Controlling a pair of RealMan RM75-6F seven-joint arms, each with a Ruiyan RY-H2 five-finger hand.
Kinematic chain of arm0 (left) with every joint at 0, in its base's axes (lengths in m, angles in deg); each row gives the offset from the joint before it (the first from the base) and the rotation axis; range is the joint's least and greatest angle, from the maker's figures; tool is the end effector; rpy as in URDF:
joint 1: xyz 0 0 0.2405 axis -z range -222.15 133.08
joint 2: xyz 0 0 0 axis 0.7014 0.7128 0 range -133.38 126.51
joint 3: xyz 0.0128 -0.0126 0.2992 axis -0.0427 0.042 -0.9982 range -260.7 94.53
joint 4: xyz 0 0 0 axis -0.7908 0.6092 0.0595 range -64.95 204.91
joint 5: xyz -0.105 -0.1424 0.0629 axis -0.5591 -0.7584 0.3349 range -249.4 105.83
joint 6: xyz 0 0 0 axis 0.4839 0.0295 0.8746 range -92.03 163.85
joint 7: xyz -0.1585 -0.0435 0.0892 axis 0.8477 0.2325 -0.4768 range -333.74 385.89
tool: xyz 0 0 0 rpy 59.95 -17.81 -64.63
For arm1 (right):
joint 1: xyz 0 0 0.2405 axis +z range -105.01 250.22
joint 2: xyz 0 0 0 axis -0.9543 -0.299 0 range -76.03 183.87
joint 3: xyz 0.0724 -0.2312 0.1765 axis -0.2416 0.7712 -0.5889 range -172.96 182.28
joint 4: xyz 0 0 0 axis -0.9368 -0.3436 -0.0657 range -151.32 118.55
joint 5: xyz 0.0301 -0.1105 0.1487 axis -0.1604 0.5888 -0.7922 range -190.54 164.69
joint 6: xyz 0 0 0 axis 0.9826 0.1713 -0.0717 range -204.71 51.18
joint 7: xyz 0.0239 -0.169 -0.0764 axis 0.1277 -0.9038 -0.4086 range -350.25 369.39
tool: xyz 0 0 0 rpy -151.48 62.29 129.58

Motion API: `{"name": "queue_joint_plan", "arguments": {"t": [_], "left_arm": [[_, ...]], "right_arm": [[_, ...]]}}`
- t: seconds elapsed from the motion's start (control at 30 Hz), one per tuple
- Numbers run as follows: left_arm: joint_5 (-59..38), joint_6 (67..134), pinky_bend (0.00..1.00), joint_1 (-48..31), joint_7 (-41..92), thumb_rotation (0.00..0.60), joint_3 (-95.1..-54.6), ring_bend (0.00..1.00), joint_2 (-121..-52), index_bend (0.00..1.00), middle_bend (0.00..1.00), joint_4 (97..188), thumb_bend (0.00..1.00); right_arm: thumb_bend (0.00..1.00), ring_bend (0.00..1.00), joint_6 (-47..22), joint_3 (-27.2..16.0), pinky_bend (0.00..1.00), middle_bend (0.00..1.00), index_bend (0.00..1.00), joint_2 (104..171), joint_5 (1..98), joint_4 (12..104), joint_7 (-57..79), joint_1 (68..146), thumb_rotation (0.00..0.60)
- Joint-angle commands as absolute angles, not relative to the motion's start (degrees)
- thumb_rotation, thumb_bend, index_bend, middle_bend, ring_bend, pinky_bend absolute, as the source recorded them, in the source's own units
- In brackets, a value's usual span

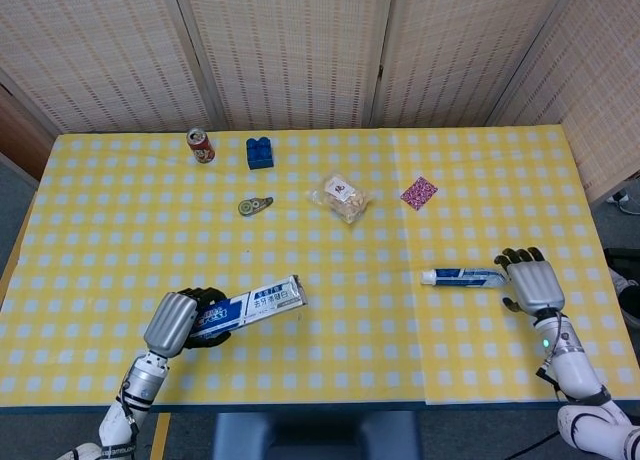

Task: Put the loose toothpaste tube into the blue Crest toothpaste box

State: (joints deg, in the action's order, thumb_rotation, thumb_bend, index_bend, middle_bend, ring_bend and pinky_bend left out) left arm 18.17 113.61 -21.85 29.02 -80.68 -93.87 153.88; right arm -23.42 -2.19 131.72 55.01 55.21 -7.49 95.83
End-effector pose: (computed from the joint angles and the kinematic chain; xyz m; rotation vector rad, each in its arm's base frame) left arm -0.2234 0.3015 0.0196 -1.6436 -1.0634 -1.3379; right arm -0.3833 -0.3493 0.0930 1.6339 -0.9027 0.4314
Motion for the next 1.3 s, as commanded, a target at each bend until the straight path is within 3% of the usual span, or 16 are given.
{"name": "queue_joint_plan", "arguments": {"t": [0.03,0.73,0.9,1.17,1.3], "left_arm": [[18.3,113.7,0.68,-21.9,30.0,0.6,-80.6,0.61,-93.5,0.69,0.75,153.5,0.2],[16.6,112.9,0.68,-21.5,33.4,0.6,-78.9,0.6,-92.8,0.69,0.75,151.0,0.2],[16.2,112.7,0.68,-21.4,33.7,0.6,-78.7,0.6,-92.9,0.69,0.75,150.5,0.2],[16.1,113.1,0.68,-21.6,33.9,0.6,-78.6,0.6,-92.9,0.69,0.75,150.4,0.2],[16.1,113.4,0.68,-21.7,34.0,0.6,-78.5,0.6,-92.8,0.69,0.75,150.5,0.2]], "right_arm": [[0.27,0.19,-23.8,-2.7,0.14,0.22,0.3,133.7,54.0,53.3,-8.4,96.9,0.6],[0.27,0.25,-27.7,-3.9,0.21,0.31,0.45,142.3,49.8,43.4,-10.3,101.6,0.6],[0.28,0.31,-27.9,-3.5,0.33,0.37,0.53,142.7,50.1,43.0,-9.9,101.8,0.6],[0.28,0.46,-24.6,-3.0,0.59,0.52,0.67,143.7,51.9,41.8,-10.3,101.5,0.6],[0.36,0.53,-22.2,-2.8,0.69,0.56,0.69,144.4,53.2,40.9,-10.9,101.2,0.6]]}}
